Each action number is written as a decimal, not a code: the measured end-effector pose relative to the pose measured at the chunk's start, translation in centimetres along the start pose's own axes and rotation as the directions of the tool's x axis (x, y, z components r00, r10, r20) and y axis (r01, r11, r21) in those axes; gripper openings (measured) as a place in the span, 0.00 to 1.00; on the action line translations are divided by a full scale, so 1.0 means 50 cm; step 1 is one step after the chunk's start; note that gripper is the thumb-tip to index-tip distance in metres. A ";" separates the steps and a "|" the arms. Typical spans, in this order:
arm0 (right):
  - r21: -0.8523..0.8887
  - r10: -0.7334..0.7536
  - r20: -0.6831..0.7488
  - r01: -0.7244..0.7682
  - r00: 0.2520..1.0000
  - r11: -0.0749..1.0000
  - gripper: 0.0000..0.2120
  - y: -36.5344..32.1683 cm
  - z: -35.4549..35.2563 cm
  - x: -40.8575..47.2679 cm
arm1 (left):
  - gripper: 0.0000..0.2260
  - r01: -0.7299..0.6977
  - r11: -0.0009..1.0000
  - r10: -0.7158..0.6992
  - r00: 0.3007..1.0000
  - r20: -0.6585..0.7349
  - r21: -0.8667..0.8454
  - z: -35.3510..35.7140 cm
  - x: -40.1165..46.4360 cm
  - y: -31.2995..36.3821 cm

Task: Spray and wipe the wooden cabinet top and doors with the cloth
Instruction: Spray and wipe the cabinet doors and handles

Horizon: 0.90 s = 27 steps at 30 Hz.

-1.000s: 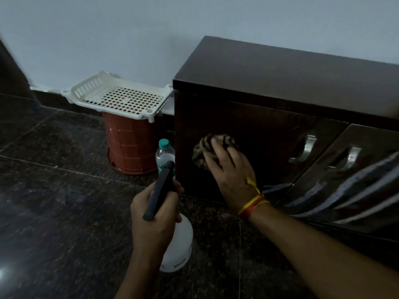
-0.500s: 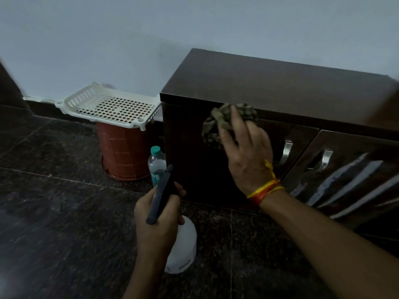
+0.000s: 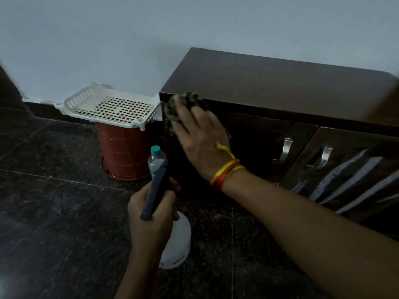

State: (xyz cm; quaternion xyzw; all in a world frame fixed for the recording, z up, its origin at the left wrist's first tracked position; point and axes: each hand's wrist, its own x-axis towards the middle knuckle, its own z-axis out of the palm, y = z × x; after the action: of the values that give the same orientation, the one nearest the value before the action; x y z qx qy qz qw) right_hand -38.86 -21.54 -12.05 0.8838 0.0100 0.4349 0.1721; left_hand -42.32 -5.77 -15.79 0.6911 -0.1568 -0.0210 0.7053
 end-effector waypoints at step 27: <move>0.205 0.675 -0.038 -0.655 0.737 0.727 0.22 0.156 -0.149 -0.159 | 0.08 -0.098 0.993 0.107 0.983 0.147 -0.071 0.154 -0.062 0.038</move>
State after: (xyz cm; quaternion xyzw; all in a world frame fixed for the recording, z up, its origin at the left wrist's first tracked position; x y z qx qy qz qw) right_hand -50.61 -28.03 -11.50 0.8149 -0.2592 0.5128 -0.0758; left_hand -47.53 -12.36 -14.57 0.6559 -0.2442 -0.0417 0.7131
